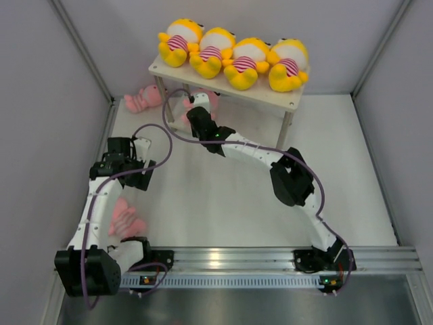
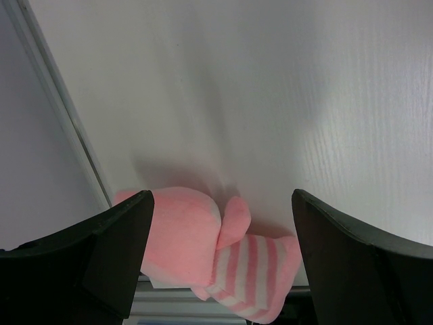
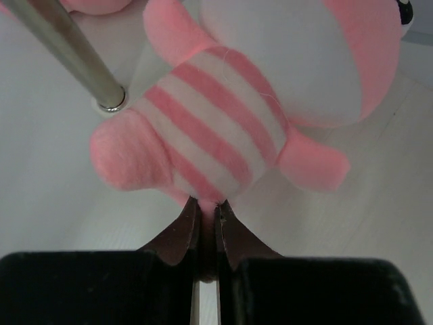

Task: Place and organize the stuffed toys onto the shelf

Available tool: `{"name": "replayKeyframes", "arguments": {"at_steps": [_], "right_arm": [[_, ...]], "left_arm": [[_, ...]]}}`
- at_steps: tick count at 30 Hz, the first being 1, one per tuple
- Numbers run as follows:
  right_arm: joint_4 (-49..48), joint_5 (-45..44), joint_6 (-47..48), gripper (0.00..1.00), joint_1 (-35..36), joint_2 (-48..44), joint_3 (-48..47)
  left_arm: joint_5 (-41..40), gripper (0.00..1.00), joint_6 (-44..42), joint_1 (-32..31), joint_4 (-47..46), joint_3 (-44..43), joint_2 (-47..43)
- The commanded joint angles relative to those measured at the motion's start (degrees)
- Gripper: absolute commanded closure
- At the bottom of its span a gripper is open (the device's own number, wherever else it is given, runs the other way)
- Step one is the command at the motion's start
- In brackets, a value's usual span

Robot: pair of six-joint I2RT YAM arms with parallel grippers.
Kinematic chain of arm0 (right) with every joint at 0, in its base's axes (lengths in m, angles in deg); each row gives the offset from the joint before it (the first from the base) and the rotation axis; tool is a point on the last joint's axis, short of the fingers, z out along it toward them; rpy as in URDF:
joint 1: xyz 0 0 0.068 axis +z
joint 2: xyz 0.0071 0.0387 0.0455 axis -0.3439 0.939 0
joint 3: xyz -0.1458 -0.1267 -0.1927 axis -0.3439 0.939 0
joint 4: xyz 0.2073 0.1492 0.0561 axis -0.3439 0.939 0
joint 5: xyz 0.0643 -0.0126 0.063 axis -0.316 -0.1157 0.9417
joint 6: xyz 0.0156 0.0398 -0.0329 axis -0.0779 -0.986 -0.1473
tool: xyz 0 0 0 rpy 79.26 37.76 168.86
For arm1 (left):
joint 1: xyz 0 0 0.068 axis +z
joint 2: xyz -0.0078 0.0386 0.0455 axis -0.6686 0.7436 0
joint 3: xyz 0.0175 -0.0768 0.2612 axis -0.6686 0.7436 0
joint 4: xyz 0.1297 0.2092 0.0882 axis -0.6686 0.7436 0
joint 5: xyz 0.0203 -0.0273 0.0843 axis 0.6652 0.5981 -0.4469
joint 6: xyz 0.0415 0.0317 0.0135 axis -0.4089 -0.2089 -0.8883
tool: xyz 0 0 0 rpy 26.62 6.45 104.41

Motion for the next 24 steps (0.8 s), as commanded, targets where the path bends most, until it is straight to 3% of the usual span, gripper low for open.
{"name": "replayKeyframes", "arguments": {"at_steps": [1, 6, 11, 17, 20, 24], "right_arm": [[-3.1, -1.6, 0.5, 1.00, -1.2, 3.6, -6.6], [-5.6, 5.7, 0.7, 1.00, -4.2, 6.4, -7.6], [-3.5, 6.6, 1.3, 0.97, -5.5, 7.7, -8.9], [-5.4, 7.8, 2.7, 0.61, -5.2, 3.3, -3.4], [-6.9, 8.0, 3.7, 0.48, -4.9, 0.2, -0.4], [-7.7, 7.6, 5.8, 0.38, -3.6, -3.5, 3.0]], "left_arm": [[0.5, 0.11, -0.3, 0.2, -1.8, -2.0, -0.1], [0.6, 0.11, -0.3, 0.3, -1.8, -2.0, 0.3], [0.5, 0.11, -0.3, 0.3, -1.8, -2.1, 0.9], [1.2, 0.11, -1.3, 0.3, -1.9, -3.5, 3.9], [0.6, 0.11, -2.6, 0.2, -2.8, -5.6, 6.7], [-3.8, 0.12, -4.2, 0.2, -5.9, -9.2, 11.4]]}}
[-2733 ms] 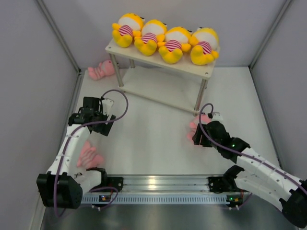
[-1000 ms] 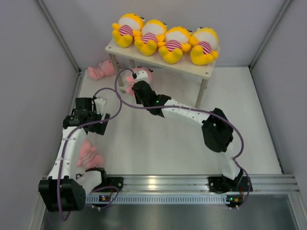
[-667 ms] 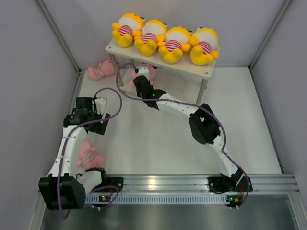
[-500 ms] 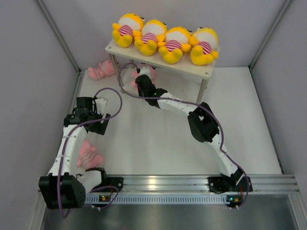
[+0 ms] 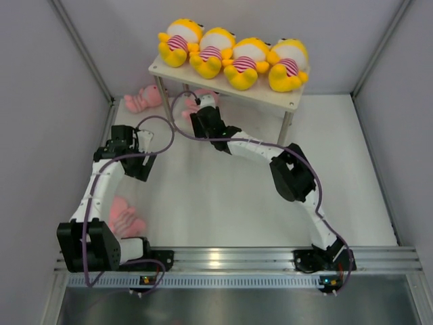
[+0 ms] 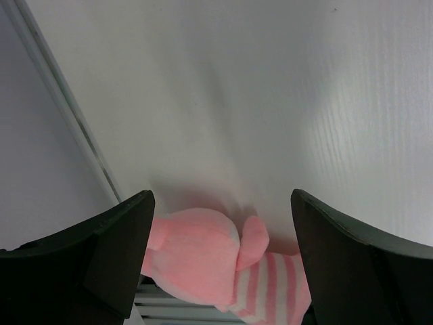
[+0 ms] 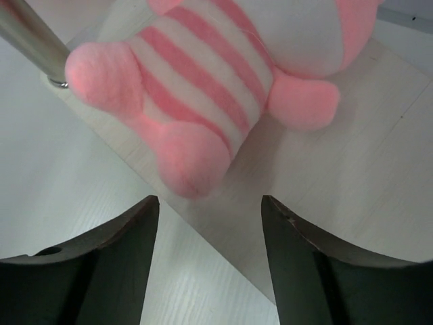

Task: Place and organize the stuffed toys onto the shelf

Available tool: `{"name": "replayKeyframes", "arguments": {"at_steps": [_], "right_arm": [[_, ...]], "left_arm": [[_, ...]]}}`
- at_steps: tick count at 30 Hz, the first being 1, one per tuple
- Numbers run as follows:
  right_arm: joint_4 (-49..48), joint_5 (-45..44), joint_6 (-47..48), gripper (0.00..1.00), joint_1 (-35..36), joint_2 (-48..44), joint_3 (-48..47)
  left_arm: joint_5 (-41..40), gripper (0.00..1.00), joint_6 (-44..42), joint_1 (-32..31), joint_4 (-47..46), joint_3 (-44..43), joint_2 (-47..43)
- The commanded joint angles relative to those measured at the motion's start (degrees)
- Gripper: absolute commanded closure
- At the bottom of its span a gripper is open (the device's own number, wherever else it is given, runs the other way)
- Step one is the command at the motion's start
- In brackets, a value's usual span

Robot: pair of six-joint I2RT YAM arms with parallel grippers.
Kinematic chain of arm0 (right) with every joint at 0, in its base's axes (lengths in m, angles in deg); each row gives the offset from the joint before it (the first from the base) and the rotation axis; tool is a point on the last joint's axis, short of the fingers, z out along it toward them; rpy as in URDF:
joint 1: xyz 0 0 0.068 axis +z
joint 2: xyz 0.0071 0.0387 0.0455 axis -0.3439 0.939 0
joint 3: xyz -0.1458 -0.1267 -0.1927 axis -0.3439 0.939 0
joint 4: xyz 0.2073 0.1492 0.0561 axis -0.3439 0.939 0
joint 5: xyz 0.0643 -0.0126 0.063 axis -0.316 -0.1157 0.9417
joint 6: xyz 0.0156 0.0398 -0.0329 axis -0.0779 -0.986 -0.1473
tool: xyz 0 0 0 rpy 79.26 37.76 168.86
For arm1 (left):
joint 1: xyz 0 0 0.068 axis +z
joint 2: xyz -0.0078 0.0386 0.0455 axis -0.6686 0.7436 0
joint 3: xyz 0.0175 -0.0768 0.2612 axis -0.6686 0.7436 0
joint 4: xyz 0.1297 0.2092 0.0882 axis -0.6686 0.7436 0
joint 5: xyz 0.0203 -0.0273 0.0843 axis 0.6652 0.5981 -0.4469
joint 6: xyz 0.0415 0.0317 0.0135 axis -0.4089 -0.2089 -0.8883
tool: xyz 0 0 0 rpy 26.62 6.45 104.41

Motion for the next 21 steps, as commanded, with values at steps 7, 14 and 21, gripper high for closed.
{"name": "replayKeyframes", "arguments": {"at_steps": [7, 14, 21], "right_arm": [[-7.0, -1.7, 5.5, 0.30, 3.6, -16.3, 9.2], [-12.1, -3.1, 7.7, 0.29, 5.2, -26.1, 21.4], [-13.1, -1.1, 9.2, 0.30, 5.8, -33.4, 27.9]], "left_arm": [[-10.3, 0.17, -4.5, -0.1, -15.4, -8.7, 9.0], [-14.4, 0.25, -6.1, -0.1, -22.3, -16.5, 19.0], [-13.5, 0.36, -4.9, 0.0, -22.1, -28.8, 33.1]]}}
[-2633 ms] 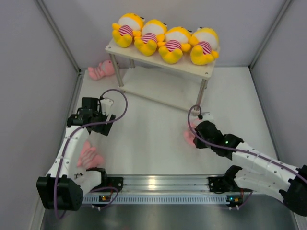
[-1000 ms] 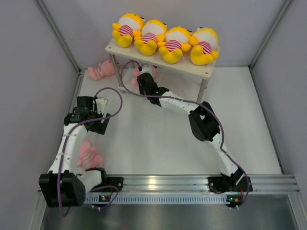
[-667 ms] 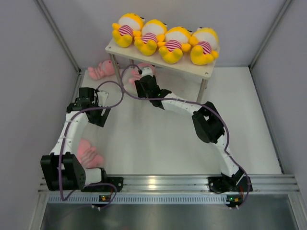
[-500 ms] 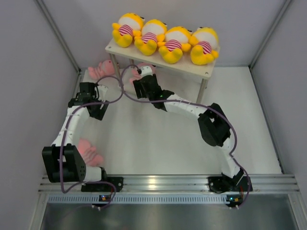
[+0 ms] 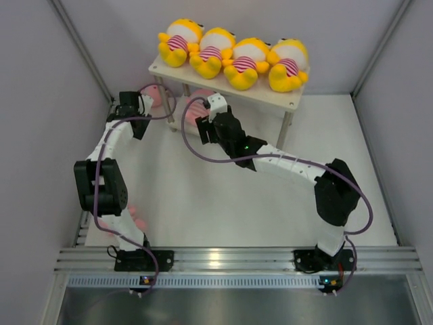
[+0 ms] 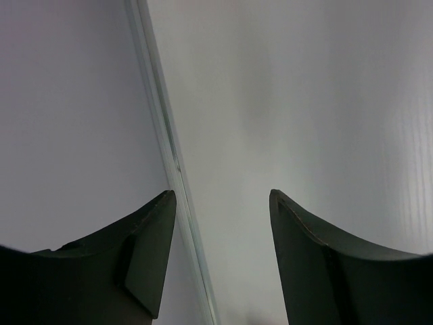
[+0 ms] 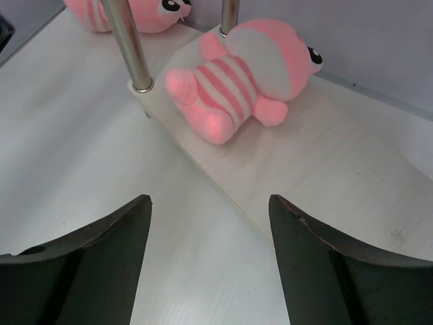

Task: Place and organize the stuffed toys onto the shelf

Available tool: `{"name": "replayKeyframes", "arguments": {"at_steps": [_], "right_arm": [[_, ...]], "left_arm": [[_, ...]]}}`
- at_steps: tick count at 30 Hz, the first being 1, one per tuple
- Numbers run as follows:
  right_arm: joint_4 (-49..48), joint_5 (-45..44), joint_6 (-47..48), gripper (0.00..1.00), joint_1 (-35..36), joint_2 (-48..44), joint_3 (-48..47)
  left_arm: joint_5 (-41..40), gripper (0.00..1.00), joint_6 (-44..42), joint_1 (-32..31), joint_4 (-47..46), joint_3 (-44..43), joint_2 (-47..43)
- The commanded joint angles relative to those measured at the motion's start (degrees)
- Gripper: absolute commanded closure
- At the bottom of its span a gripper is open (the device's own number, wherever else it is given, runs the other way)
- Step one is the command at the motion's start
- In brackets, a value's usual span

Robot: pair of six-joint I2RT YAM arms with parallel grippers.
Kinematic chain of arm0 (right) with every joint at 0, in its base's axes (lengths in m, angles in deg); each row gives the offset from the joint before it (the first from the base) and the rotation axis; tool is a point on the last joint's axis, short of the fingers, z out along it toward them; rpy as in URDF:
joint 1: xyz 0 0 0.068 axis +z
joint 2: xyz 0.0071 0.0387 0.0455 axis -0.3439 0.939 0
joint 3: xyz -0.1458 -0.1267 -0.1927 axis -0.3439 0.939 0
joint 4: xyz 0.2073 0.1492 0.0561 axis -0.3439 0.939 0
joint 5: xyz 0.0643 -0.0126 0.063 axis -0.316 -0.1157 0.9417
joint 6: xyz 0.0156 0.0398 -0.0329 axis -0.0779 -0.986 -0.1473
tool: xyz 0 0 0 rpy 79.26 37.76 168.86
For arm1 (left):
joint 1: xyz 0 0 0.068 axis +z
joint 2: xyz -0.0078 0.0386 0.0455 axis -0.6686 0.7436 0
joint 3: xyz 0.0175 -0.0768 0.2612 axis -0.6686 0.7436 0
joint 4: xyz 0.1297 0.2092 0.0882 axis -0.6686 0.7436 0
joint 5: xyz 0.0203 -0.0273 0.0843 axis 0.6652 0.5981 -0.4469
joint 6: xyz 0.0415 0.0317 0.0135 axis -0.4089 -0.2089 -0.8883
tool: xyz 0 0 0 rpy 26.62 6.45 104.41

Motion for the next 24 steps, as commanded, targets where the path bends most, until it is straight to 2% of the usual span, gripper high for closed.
{"name": "replayKeyframes", "arguments": {"at_steps": [1, 5, 17, 21, 24], "right_arm": [[-4.3, 0.6, 1.9, 0.30, 1.2, -6.1, 2.9], [-5.6, 1.1, 2.4, 0.30, 1.9, -10.2, 8.1], [-5.9, -0.8, 7.5, 0.30, 5.0, -19.3, 16.0], [-5.9, -1.3, 8.3, 0.30, 5.4, -20.0, 16.9], [-4.9, -1.3, 8.4, 0.30, 5.4, -19.3, 16.4]], "left_arm": [[-0.9, 0.37, 0.5, 0.0, -3.1, -7.5, 5.7], [-2.6, 0.40, 1.5, 0.3, -3.1, -16.8, 12.9], [-2.0, 0.38, 9.0, 2.5, -3.0, -39.6, 31.5], [2.5, 0.38, 9.8, 3.3, -3.2, -40.8, 34.4], [7.6, 0.36, 13.4, 4.9, -3.1, -44.3, 37.0]]}}
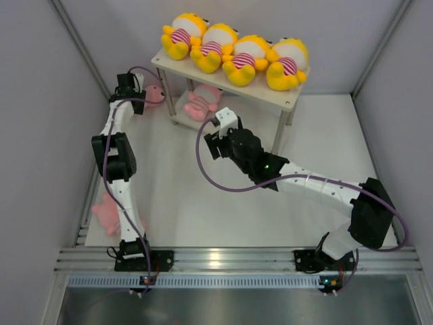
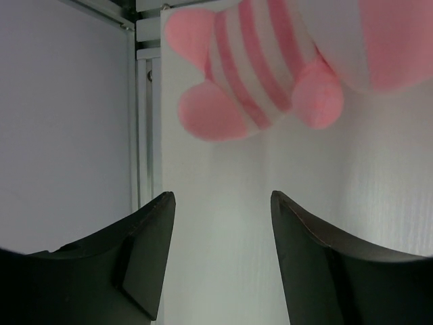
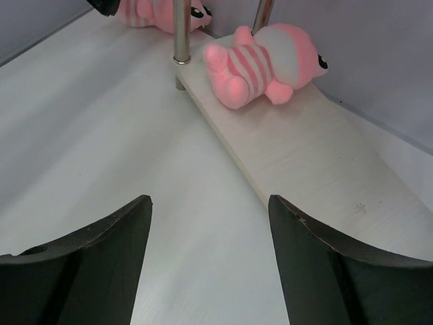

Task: Place and organize the stuffed toys onto the shelf

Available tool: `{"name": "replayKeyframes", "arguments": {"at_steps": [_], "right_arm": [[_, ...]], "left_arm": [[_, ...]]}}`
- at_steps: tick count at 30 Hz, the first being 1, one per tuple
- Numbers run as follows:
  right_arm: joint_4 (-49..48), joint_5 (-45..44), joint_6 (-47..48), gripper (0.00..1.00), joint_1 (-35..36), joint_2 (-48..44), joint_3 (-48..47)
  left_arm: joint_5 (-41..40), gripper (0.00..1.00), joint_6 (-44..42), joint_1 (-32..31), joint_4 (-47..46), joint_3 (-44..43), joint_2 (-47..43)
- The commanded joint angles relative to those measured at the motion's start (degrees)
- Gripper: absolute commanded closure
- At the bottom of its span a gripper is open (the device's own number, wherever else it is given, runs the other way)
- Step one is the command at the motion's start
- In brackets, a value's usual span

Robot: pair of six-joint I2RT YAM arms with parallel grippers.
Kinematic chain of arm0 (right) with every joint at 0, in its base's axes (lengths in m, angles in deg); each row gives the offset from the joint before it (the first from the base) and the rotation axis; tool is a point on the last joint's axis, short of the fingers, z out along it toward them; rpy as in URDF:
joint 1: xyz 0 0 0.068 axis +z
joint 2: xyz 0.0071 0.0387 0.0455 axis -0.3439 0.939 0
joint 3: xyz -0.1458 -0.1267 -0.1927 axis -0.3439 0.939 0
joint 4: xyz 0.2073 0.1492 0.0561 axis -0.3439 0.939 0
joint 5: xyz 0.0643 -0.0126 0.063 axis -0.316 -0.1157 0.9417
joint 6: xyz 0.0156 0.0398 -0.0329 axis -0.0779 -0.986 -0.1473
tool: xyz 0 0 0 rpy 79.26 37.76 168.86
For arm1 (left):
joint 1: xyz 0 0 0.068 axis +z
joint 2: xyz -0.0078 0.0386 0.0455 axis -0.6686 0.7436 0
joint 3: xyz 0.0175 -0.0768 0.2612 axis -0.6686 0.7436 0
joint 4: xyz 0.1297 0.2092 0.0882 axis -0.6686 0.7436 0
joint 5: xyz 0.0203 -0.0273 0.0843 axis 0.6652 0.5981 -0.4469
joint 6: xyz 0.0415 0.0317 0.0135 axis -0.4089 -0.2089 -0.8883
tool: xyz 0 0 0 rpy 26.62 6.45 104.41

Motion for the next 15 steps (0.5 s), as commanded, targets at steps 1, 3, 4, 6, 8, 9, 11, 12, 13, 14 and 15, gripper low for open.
{"name": "replayKeyframes", "arguments": {"at_steps": [1, 3, 4, 6, 8, 9, 11, 12, 13, 14, 15], "right_arm": [[-1.5, -0.7, 1.2, 0.30, 0.8, -1.4, -0.5], [-0.8, -0.7, 1.5, 0.30, 0.8, -1.4, -0.5], [-0.7, -0.9, 1.5, 0.30, 1.0, -1.3, -0.4], [-0.3, -1.2, 1.6, 0.30, 1.1, -1.0, -0.4], [0.4, -1.7, 1.8, 0.30, 1.0, -0.3, -0.9], [0.8, -1.9, 2.0, 0.30, 1.0, -0.1, -1.5], [1.4, -1.9, 2.3, 0.30, 1.1, 0.2, -2.3], [1.8, -1.9, 2.7, 0.30, 1.1, 0.8, -2.9], [1.8, -2.0, 2.9, 0.30, 1.2, 0.9, -2.9], [2.0, -2.1, 3.1, 0.30, 1.2, 1.0, -3.0], [2.0, -2.2, 3.4, 0.30, 1.2, 1.2, -3.1]], "left_arm": [[6.5, 0.35, 5.3, 1.9, -2.1, -5.6, 3.0], [10.8, 0.32, 6.9, 3.0, -2.1, -8.5, 4.6], [11.6, 0.31, 7.0, 3.3, -2.1, -10.0, 5.1], [13.4, 0.27, 6.8, 3.4, -2.2, -11.1, 6.4], [15.8, 0.24, 6.9, 3.4, -2.1, -13.0, 8.1], [14.9, 0.23, 7.2, 3.4, -2.2, -13.8, 8.8], [14.5, 0.21, 7.6, 3.5, -2.2, -16.2, 10.9], [14.3, 0.21, 7.6, 3.6, -2.2, -16.8, 11.6], [14.3, 0.21, 7.6, 3.7, -2.2, -17.8, 12.2], [14.4, 0.19, 7.6, 3.9, -2.3, -18.3, 13.3], [14.5, 0.19, 7.6, 4.0, -2.4, -18.6, 13.7]]}}
